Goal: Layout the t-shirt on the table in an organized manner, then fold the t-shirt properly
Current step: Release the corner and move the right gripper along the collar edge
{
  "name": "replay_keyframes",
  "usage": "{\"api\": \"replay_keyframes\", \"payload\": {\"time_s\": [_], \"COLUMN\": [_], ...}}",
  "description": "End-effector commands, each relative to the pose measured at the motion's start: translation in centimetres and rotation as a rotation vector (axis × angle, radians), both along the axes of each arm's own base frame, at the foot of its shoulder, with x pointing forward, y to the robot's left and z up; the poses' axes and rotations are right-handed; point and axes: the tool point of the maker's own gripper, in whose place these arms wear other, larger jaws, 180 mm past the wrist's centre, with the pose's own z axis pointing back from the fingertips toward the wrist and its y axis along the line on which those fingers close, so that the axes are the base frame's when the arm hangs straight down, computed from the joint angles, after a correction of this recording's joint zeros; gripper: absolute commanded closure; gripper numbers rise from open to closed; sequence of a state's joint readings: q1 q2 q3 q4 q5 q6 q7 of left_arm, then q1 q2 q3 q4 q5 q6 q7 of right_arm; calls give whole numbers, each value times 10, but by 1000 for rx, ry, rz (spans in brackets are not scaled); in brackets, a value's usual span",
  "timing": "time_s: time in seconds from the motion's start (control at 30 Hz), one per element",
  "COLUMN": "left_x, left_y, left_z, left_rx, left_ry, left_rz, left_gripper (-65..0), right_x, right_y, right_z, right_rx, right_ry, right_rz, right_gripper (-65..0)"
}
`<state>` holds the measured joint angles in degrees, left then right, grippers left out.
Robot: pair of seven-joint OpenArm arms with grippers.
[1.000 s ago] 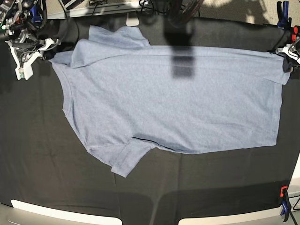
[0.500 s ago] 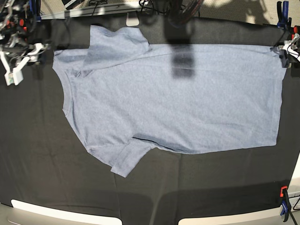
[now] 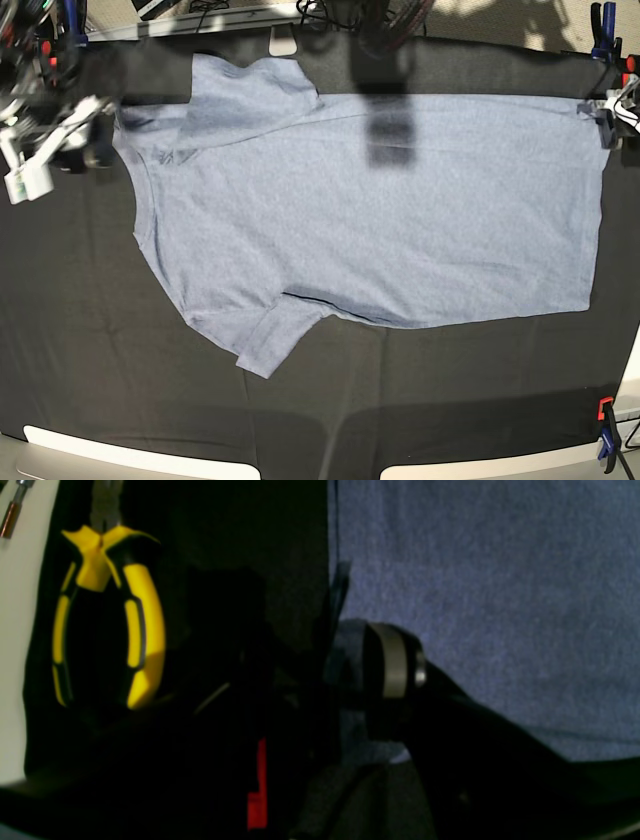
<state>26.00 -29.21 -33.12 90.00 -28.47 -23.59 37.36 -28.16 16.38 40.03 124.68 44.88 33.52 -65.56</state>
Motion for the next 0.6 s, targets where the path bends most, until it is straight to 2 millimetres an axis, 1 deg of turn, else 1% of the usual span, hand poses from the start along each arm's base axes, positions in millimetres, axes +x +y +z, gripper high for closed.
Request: {"api": "replay_keyframes", "payload": {"time_s": [0.0, 0.07, 0.23, 0.37, 0.57], "left_x": [9, 10, 10, 10, 11], "left_y": [6, 6, 6, 6, 6], "left_z": [14, 15, 15, 15, 16], "left_rx": [21, 21, 21, 21, 21], "left_ry": [-48, -51, -56, -56, -59], "left_rz": [-3, -3, -3, -3, -4], "left_gripper": [-266, -266, -266, -266, -266], "right_x": [-1, -10, -33, -45, -67], "right_y": [7, 17, 30, 44, 44], "right_z": [10, 8, -14, -27, -66], "right_rx": [-3, 18, 90, 171, 214], "right_ry": [-38, -31, 39, 74, 192], "right_rz": [18, 10, -64, -122, -214], "right_gripper": [-242, -242, -242, -242, -241]}}
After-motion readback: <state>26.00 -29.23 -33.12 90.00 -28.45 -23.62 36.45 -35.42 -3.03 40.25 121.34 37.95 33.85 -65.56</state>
